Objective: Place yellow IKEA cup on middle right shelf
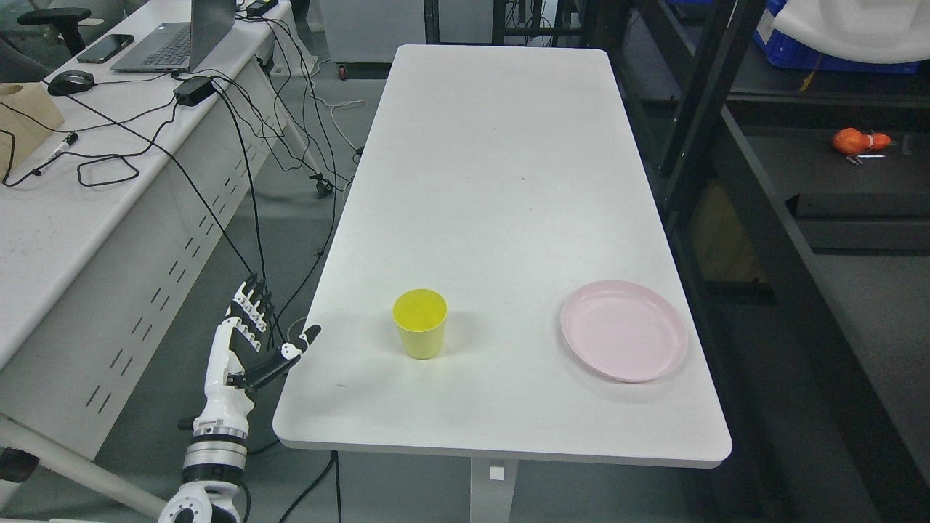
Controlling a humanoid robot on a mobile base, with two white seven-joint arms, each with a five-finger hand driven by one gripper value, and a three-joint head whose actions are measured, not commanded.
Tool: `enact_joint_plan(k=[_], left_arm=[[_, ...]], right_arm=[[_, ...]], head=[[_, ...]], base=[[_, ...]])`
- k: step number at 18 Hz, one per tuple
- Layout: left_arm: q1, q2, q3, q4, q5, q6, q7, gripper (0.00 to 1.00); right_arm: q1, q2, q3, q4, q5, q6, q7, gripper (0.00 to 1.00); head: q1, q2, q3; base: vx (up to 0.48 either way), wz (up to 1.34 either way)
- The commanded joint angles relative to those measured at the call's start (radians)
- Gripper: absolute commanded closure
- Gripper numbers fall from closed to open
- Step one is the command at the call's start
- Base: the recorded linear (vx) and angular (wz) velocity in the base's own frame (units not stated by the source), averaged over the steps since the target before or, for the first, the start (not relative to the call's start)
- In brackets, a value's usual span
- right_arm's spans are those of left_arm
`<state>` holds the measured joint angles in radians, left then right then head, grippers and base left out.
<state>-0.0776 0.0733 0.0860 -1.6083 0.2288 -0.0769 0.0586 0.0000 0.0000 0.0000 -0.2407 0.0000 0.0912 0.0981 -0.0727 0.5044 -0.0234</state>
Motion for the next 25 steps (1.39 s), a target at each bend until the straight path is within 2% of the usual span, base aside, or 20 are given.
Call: enact_joint_plan(k=[1, 9, 13, 22, 25], left_arm=[[0.01, -0.053, -0.009, 0.002, 0.001, -0.001, -0.005, 0.01], [-0.039, -0.056, -0.031, 0.005, 0.009, 0.0, -0.005, 0.01], [-0.044, -0.056, -0.118, 0.013, 0.063, 0.0, -0.005, 0.01], [-0.071, -0.056, -0.328, 0.019, 0.066, -0.024, -0.005, 0.01], [-0.071, -0.056, -0.356, 0.031, 0.066, -0.023, -0.005, 0.01]], right_arm=[[0.011, -0.017, 0.017, 0.0, -0.025, 0.001, -0.215, 0.01], [0.011, -0.017, 0.017, 0.0, -0.025, 0.001, -0.215, 0.01], [0.011, -0.017, 0.017, 0.0, -0.025, 0.001, -0.215, 0.01], [0.011, -0.017, 0.017, 0.0, -0.025, 0.001, -0.215, 0.01], [0.011, -0.017, 0.017, 0.0, -0.025, 0.002, -0.215, 0.01]], head=[[0.0, 0.0, 0.0], [0.0, 0.0, 0.0], [0.0, 0.0, 0.0], [0.0, 0.0, 0.0], [0.0, 0.0, 0.0]], base=[[0.0, 0.0], [0.0, 0.0], [0.0, 0.0], [0.017, 0.0], [0.049, 0.0]])
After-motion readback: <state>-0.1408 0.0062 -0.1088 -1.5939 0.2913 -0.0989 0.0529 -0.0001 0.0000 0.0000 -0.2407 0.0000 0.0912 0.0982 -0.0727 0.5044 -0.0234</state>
